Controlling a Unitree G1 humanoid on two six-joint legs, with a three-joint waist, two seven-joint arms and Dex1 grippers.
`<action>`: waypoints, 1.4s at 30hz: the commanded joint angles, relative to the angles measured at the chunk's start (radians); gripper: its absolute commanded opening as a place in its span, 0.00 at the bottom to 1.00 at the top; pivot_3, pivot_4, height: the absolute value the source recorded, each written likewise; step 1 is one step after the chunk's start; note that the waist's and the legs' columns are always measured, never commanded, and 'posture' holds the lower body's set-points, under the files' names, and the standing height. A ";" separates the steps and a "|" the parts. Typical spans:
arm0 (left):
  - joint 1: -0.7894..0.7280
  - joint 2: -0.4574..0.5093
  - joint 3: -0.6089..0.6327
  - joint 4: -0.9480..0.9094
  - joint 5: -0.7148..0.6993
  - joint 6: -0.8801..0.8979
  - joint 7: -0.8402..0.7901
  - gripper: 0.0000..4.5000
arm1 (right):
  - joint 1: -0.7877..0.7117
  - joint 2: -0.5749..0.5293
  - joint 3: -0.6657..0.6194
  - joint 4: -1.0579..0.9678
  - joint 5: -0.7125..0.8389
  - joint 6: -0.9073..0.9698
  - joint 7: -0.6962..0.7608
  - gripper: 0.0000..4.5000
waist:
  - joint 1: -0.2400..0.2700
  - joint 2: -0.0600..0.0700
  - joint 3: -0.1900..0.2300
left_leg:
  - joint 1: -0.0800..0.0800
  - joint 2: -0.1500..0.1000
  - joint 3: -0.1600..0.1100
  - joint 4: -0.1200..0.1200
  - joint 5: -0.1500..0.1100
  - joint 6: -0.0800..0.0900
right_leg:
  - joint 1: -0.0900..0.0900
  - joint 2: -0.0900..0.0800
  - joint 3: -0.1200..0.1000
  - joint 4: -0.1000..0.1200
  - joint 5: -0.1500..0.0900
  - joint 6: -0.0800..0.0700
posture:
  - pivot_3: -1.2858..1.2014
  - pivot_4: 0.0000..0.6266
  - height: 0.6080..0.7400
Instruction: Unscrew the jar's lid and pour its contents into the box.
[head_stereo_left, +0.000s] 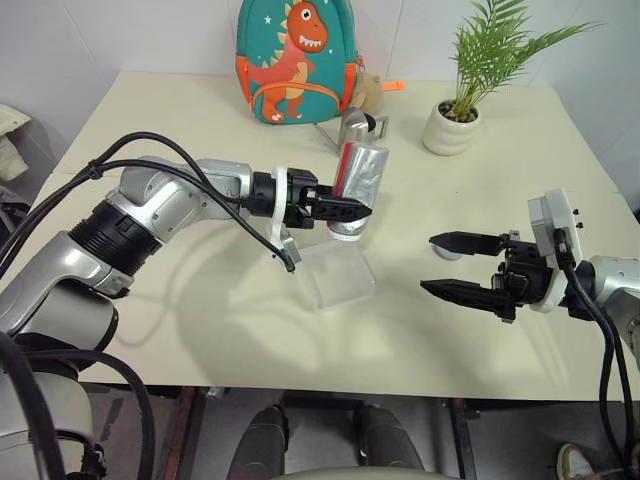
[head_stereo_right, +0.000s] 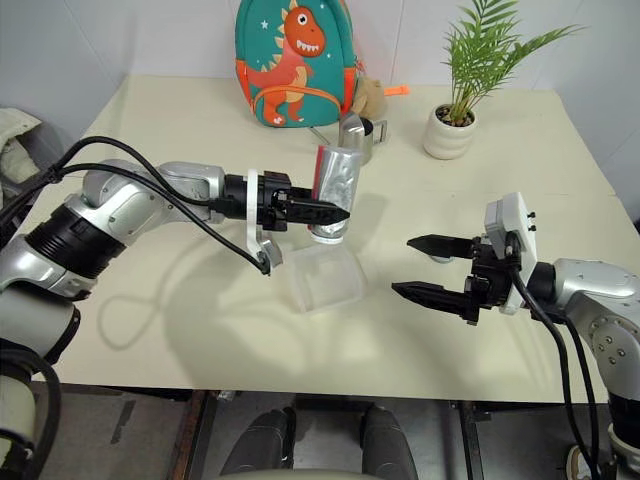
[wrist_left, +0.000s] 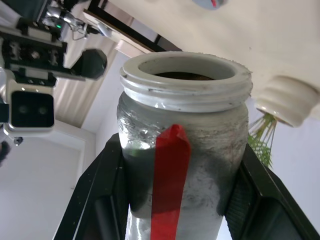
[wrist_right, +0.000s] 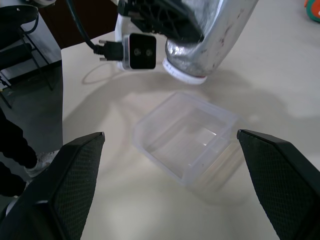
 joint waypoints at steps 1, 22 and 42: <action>-0.009 -0.014 0.106 0.105 -0.258 -0.088 -0.121 0.44 | -0.010 -0.003 -0.029 -0.013 -0.013 -0.036 -0.013 0.99 | 0.000 0.000 0.000 | 0.000 0.000 0.000 0.000 0.000 0.000 | 0.000 0.000 0.000 0.000 0.000 0.000 | 0.52 0.24 1.00; 0.686 -0.270 0.940 -0.534 -2.054 0.941 -1.066 0.44 | -0.137 -0.006 0.067 0.140 -0.123 -0.104 0.073 0.99 | -0.006 0.001 0.000 | 0.003 0.001 0.001 0.008 -0.001 0.001 | 0.002 0.000 0.002 0.006 0.001 -0.001 | 0.52 0.24 1.00; 0.665 -0.032 0.737 -0.645 -1.920 1.089 -1.215 0.44 | -0.222 0.043 0.114 0.259 -0.169 -0.188 0.155 0.99 | -0.004 0.000 -0.001 | 0.002 0.001 0.002 0.005 0.000 0.001 | 0.003 0.002 0.005 -0.004 0.004 -0.002 | 0.52 0.24 1.00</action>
